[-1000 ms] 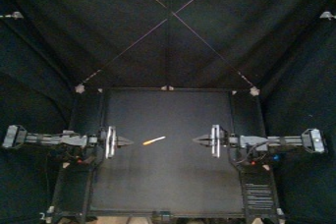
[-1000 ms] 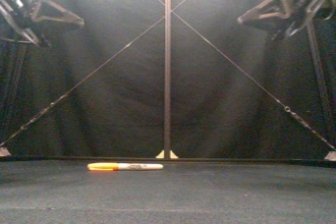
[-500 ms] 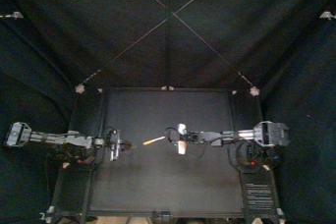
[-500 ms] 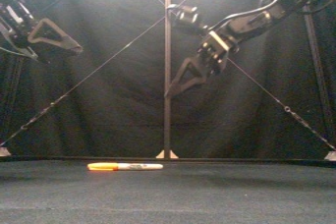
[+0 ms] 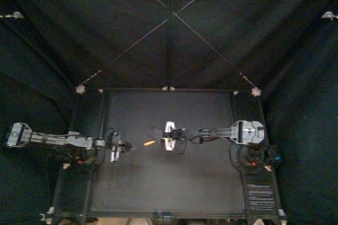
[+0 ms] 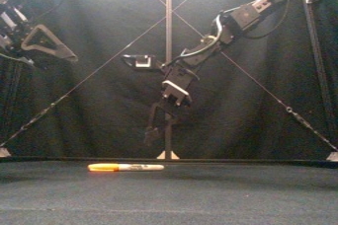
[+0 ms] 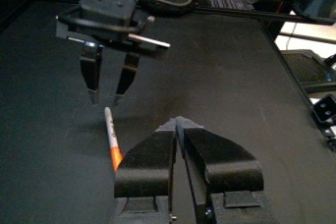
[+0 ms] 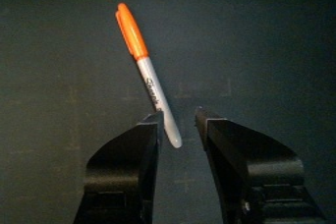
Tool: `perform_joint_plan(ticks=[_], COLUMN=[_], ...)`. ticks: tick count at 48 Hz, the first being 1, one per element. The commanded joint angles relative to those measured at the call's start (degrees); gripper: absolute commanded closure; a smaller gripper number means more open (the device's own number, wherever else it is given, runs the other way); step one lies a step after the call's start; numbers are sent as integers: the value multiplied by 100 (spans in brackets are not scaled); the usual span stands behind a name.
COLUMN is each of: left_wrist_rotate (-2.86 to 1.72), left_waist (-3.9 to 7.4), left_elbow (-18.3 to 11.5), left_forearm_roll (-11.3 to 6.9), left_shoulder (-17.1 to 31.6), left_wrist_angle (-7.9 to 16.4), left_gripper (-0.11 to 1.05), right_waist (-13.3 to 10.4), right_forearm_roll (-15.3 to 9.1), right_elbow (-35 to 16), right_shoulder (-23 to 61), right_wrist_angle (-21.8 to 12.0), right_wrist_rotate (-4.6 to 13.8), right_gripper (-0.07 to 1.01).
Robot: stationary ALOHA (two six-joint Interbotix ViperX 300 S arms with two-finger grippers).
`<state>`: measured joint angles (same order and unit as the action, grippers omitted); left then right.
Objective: Uncap the pen
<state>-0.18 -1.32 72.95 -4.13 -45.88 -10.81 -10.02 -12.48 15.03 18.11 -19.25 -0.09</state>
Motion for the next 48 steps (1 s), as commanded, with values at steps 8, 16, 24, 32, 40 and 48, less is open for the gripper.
perform_joint_plan(ticks=[8,16,24,32,40,48], left_wrist_rotate=[18,18,26,26,26,18], left_waist=[-18,-18,-18,-9,0,9], left_elbow=[-35,-26,-26,-26,-26,-26], left_forearm_roll=[-18,-18,-9,-9,-18,-18], left_shoulder=[9,9,9,9,9,9], left_wrist_angle=[-26,0,0,9,9,35], left_gripper=[44,44,44,44,44,44], right_waist=[-44,-44,-26,-9,-35,-18], right_forearm_roll=[185,290,316,308,308,255], right_elbow=[-369,-325,-264,-290,-308,-334], right_shoulder=[123,141,220,343,457,519], right_wrist_angle=[-176,-220,-229,-237,-290,-580], right_wrist_rotate=[-18,-26,-26,-18,-9,0], right_gripper=[22,22,22,22,22,25])
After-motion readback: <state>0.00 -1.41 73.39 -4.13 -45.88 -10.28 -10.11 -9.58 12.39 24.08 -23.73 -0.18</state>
